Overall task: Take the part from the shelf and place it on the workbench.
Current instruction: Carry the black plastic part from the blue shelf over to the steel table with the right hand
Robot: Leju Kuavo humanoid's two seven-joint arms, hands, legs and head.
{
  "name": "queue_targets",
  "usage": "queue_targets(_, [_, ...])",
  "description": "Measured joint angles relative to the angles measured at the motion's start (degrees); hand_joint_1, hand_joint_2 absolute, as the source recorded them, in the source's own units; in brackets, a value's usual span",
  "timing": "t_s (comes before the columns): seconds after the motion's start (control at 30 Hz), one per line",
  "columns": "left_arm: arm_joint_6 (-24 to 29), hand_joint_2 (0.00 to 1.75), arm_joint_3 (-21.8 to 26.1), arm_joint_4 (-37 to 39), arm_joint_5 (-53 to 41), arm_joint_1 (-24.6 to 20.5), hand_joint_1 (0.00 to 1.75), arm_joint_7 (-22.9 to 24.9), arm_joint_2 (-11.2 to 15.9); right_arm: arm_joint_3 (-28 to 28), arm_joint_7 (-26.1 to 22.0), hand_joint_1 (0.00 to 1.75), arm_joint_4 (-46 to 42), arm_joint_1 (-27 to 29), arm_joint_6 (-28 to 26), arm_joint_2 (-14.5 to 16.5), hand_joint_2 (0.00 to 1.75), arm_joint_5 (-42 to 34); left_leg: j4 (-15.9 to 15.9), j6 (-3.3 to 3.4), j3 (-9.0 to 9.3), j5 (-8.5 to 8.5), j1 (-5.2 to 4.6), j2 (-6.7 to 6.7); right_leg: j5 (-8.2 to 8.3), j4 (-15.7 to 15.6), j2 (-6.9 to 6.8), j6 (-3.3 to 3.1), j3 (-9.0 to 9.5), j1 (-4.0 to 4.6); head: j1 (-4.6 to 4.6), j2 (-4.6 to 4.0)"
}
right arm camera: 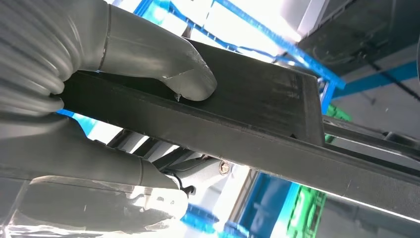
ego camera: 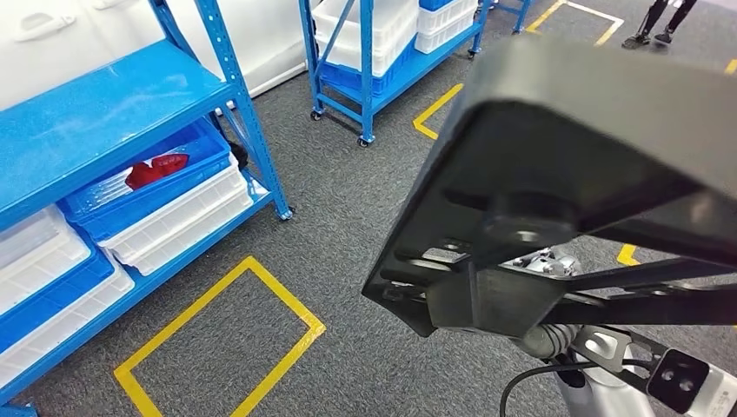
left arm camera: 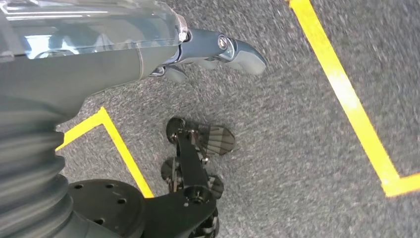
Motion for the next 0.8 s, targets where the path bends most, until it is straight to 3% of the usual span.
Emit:
queue_targets(0.03, [-0.25, 1.75, -0.05, -0.01, -0.2, -0.07, 0.0, 0.02, 0.03, -0.01, -0.01, 1.75, -0.26, 0.21, -0.44, 0.0, 1.75, 0.26, 0.09, -0.38, 0.03, -0.18, 0.12, 0.1, 0.09, -0.03, 0.62, -0.37, -0.08, -0.01, 0.0, 0.0])
queue_targets(0.1, [-0.66, 1.75, -0.23, -0.01, -0.58, -0.19, 0.0, 0.07, 0.02, -0.01, 0.0, 1.75, -0.9, 0.43, -1.45, 0.0, 1.75, 0.71, 2.11, -1.14, -0.65, -1.89, 0.41, -1.87, 0.4, -0.17, 1.82, -1.04, -0.2, -0.13, -0.01, 0.0])
queue_targets(0.17, [-0.89, 1.75, -0.43, -0.01, -0.89, -0.09, 0.0, 0.15, 0.02, 0.01, -0.01, 1.75, -1.39, 0.56, -2.43, -0.01, 1.75, 1.09, 8.63, -1.58, -3.43, -5.71, 0.55, -4.56, 0.61, -0.2, 3.01, -1.47, -0.33, -0.14, -0.01, 0.0])
queue_targets(0.2, [-0.94, 1.75, -0.51, -0.01, -1.0, 0.03, 0.0, 0.21, 0.02, 0.02, -0.01, 1.75, -1.55, 0.73, -2.81, -0.02, 1.75, 1.26, 12.78, -1.61, -5.32, -7.56, 0.55, -5.01, 0.68, -0.18, 3.7, -1.6, -0.39, -0.04, -0.01, 0.0])
queue_targets(0.23, [-0.94, 1.75, -0.59, 0.0, -1.07, 0.14, 0.0, 0.25, 0.02, 0.03, -0.01, 1.75, -1.72, 0.96, -3.11, -0.02, 1.75, 1.37, 16.07, -1.56, -6.9, -8.62, 0.54, -5.17, 0.72, -0.16, 4.45, -1.69, -0.43, 0.07, -0.01, 0.0])
queue_targets(0.27, [-0.95, 1.75, -0.69, 0.0, -1.15, 0.21, 0.0, 0.28, 0.02, 0.04, 0.0, 1.75, -1.93, 1.21, -3.33, -0.02, 1.75, 1.44, 17.44, -1.38, -7.65, -8.51, 0.53, -5.25, 0.75, -0.14, 5.24, -1.73, -0.43, 0.19, -0.01, 0.0])
queue_targets(0.3, [-0.95, 1.75, -0.81, 0.0, -1.24, 0.22, 0.0, 0.31, 0.01, 0.05, 0.0, 1.75, -2.2, 1.45, -3.5, -0.02, 1.75, 1.51, 16.48, -1.09, -7.31, -7.25, 0.49, -5.39, 0.77, -0.13, 6.02, -1.75, -0.37, 0.31, -0.01, 0.0])
queue_targets(0.33, [-0.95, 1.75, -0.92, 0.0, -1.31, 0.19, 0.0, 0.31, 0.01, 0.05, -0.01, 1.75, -2.53, 1.65, -3.67, -0.02, 1.75, 1.6, 13.25, -0.67, -5.91, -5.08, 0.43, -5.9, 0.79, -0.13, 6.81, -1.73, -0.29, 0.4, -0.01, 0.0])
queue_targets(0.4, [-0.94, 1.75, -1.08, 0.0, -1.49, 0.2, 0.0, 0.31, 0.04, 0.07, -0.01, 1.75, -3.27, 2.0, -4.13, -0.02, 1.75, 1.98, 4.85, 0.38, -2.23, -1.23, 0.33, -8.57, 0.88, -0.12, 8.28, -1.58, -0.24, 0.43, 0.0, 0.0])
queue_targets(0.47, [-0.95, 1.75, -1.17, 0.01, -1.72, 0.25, 0.0, 0.34, 0.09, 0.1, -0.01, 1.75, -3.84, 2.54, -4.73, -0.02, 1.75, 2.51, 0.54, 0.93, -0.38, -0.08, 0.19, -10.26, 1.08, -0.15, 9.56, -1.1, -0.47, 0.2, 0.0, 0.0])
queue_targets(0.53, [-0.97, 1.75, -1.33, 0.02, -1.9, 0.14, 0.0, 0.52, 0.06, 0.16, -0.01, 1.75, -4.3, 3.26, -5.25, -0.02, 1.75, 2.9, -0.18, 1.09, -0.02, 0.13, 0.14, -9.26, 1.39, -0.39, 10.53, -0.37, -0.7, 0.07, -0.01, 0.0])
queue_targets(0.6, [-1.04, 1.75, -1.45, 0.02, -2.04, -0.04, 0.0, 1.02, -0.04, 0.43, 0.0, 1.75, -4.67, 3.64, -5.69, 0.05, 1.75, 3.22, -1.3, 1.5, 0.43, 0.81, 0.37, -7.93, 0.57, 0.5, 8.75, 0.16, -1.26, 0.2, 0.0, 0.0])
queue_targets(0.67, [-1.1, 1.75, -1.5, 0.02, -2.32, 0.07, 0.0, 1.68, -0.13, 1.23, -0.01, 1.75, -4.74, 3.69, -6.36, 0.13, 1.75, 3.6, -2.03, 1.79, 0.59, 1.24, 0.51, -6.39, -2.75, 5.71, 5.44, 0.57, -3.67, 0.16, 0.01, 0.0])
queue_targets(0.73, [-1.11, 1.75, -1.56, 0.02, -2.59, 0.34, 0.0, 2.18, -0.17, 2.35, -0.01, 1.75, -4.62, 3.78, -7.41, 0.15, 1.75, 4.04, -2.04, 1.84, 0.45, 1.24, 0.49, -4.75, -6.06, 13.08, 4.17, 1.13, -7.1, -0.22, 0.01, 0.0])
queue_targets(0.77, [-1.11, 1.75, -1.59, 0.02, -2.65, 0.38, 0.0, 2.34, -0.21, 2.88, -0.01, 1.75, -4.54, 3.84, -7.96, 0.15, 1.75, 4.25, -2.0, 1.8, 0.4, 1.19, 0.51, -3.94, -6.37, 14.96, 3.97, 1.43, -7.92, -0.46, 0.01, 0.0])
queue_targets(0.8, [-1.11, 1.75, -1.63, 0.02, -2.73, 0.35, 0.0, 2.46, -0.28, 3.39, -0.01, 1.75, -4.48, 3.85, -8.57, 0.15, 1.75, 4.45, -1.9, 1.68, 0.37, 1.11, 0.57, -3.17, -5.58, 14.64, 3.72, 1.72, -7.63, -0.71, 0.01, 0.0])
